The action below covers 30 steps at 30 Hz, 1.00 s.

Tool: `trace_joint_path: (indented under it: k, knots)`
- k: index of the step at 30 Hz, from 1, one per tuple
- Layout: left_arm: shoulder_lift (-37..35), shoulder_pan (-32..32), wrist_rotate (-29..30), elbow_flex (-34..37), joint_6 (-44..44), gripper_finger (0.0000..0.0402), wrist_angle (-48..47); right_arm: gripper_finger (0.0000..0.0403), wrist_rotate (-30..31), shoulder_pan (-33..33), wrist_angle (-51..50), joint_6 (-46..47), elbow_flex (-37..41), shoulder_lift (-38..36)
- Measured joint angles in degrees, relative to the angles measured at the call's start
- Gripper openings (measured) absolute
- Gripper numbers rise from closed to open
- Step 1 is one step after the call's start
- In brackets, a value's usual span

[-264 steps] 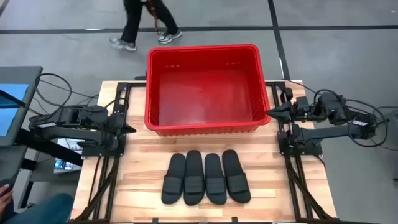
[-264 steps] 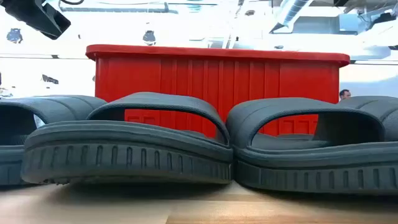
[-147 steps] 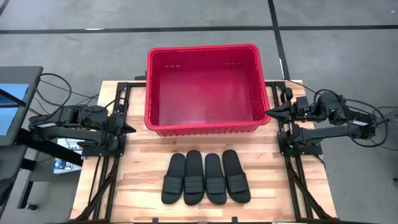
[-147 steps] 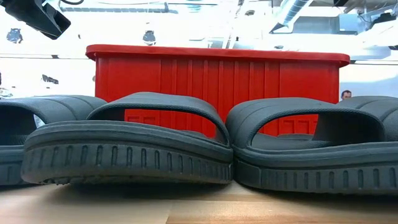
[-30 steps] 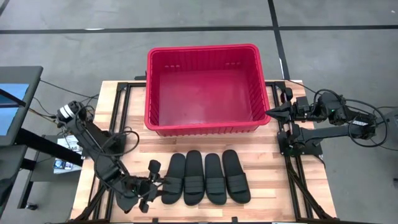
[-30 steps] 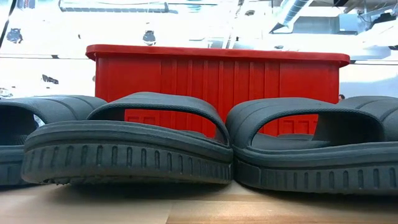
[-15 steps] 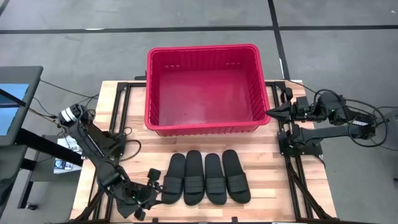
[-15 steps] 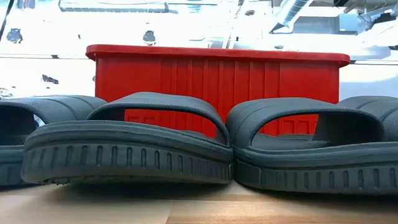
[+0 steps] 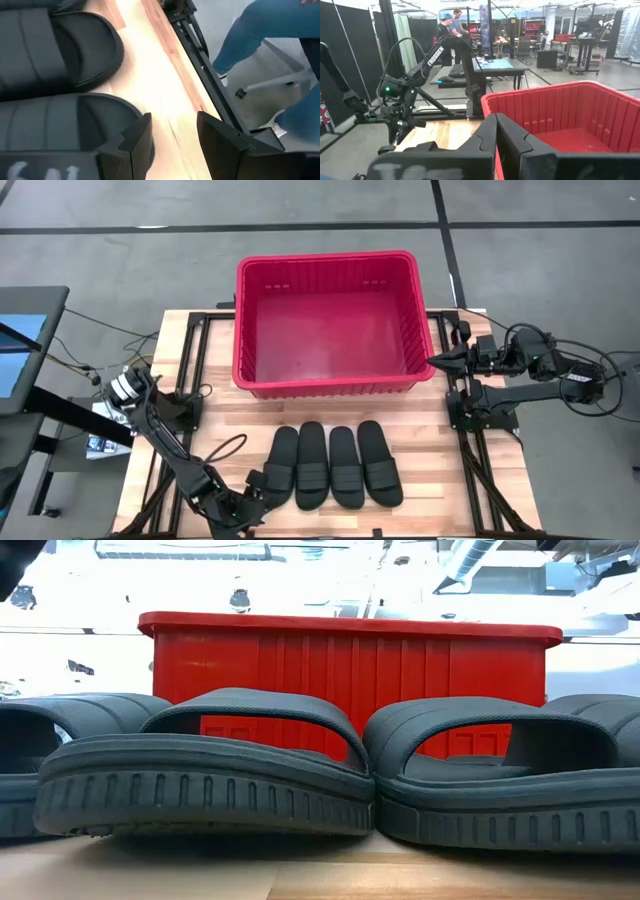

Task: Pick and place slides into bin
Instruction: Put the middle left slide into the red bin

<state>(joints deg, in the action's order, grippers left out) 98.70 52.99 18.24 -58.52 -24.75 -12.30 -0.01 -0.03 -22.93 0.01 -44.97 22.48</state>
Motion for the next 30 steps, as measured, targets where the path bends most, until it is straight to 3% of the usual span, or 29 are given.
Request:
trace_joint_path:
  k: [10,24,30]
  knots:
    - [0.6,0.6,2.2,0.0,1.2,0.0149,-0.1,0.0,0.0,0.0,0.0,0.0,0.0,0.0]
    - [0.8,0.6,3.8,0.0,9.4,0.0149,-3.9,0.0,0.0,0.0,0.0,0.0,0.0,0.0]
    - [0.8,0.6,7.2,0.0,9.6,0.0149,-4.8,0.0,0.0,0.0,0.0,0.0,0.0,0.0]
